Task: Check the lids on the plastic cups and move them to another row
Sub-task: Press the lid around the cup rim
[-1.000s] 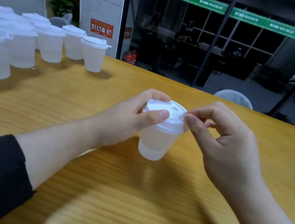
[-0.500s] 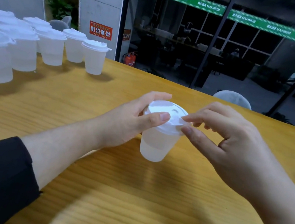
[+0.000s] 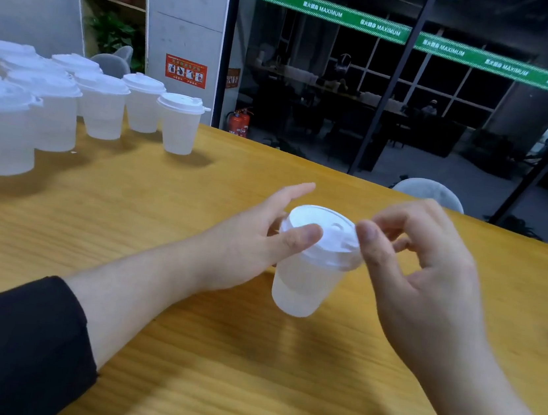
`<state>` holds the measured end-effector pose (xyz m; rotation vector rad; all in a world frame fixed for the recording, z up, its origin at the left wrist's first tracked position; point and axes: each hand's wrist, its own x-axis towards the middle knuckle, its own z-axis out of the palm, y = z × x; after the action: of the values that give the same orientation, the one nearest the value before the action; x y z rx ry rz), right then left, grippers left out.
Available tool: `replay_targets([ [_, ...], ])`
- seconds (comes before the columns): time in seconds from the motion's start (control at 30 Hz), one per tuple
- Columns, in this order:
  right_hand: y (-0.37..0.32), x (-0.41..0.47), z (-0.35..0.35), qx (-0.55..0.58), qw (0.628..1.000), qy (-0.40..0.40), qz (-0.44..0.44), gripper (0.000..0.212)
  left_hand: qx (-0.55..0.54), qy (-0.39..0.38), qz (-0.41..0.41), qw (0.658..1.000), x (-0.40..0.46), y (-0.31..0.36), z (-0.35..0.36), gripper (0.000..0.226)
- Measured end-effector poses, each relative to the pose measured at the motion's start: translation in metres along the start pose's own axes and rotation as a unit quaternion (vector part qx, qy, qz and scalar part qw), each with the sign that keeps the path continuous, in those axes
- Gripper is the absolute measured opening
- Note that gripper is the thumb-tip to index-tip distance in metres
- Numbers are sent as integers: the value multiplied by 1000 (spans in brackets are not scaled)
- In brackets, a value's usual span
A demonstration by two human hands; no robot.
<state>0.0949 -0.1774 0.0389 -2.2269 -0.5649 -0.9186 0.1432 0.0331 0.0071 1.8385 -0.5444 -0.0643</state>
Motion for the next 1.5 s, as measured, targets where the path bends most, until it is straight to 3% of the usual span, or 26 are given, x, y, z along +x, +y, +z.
replay_targets([
  [0.07, 2, 3, 4, 24, 998, -28, 56, 41, -8, 8, -5, 1000, -1, 0, 1, 91],
  [0.17, -4, 8, 8, 52, 975, -166, 137, 83, -74, 58, -41, 995, -2, 5, 2, 88],
  [0.27, -9, 15, 12, 55, 961, -226, 150, 84, -96, 103, -121, 983, 0, 10, 2, 69],
  [0.37, -12, 19, 14, 48, 957, -244, 151, 86, -131, 92, -165, 973, 1, 10, 4, 58],
  [0.47, -13, 21, 18, 55, 964, -209, 157, 81, -162, 94, -175, 967, -1, 12, 4, 56],
  [0.53, -16, 22, 20, 121, 964, -144, 187, 76, -203, 84, -182, 958, -3, 12, 4, 54],
  [0.63, -18, 23, 20, 193, 957, -80, 199, 80, -336, 40, -200, 920, -7, 15, 9, 47],
  [0.73, -21, 22, 14, 208, 955, -105, 183, 91, -414, 13, -228, 881, -8, 23, 17, 43],
  [0.87, -20, 20, 2, 179, 958, -157, 160, 85, -366, 23, -266, 892, -9, 26, 22, 49],
  [0.97, -20, 20, 6, 193, 957, -129, 176, 73, -394, 102, -266, 874, -11, 32, 35, 34],
  [1.03, -22, 19, 12, 209, 953, -92, 200, 76, -417, 182, -252, 854, -9, 35, 44, 32],
  [1.17, -24, 17, 15, 223, 948, -48, 223, 75, -376, 249, -217, 866, -8, 34, 48, 35],
  [1.23, -23, 17, 9, 197, 957, -66, 203, 79, -394, 197, -229, 868, -10, 36, 42, 33],
  [1.3, -23, 17, 3, 172, 964, -94, 178, 74, -407, 82, -266, 870, -13, 38, 35, 32],
  [1.37, -22, 16, -2, 165, 966, -115, 161, 67, -389, 17, -288, 875, -14, 36, 32, 34],
  [1.5, -22, 13, 2, 175, 966, -119, 150, 56, -453, 60, -275, 846, -17, 35, 40, 30],
])
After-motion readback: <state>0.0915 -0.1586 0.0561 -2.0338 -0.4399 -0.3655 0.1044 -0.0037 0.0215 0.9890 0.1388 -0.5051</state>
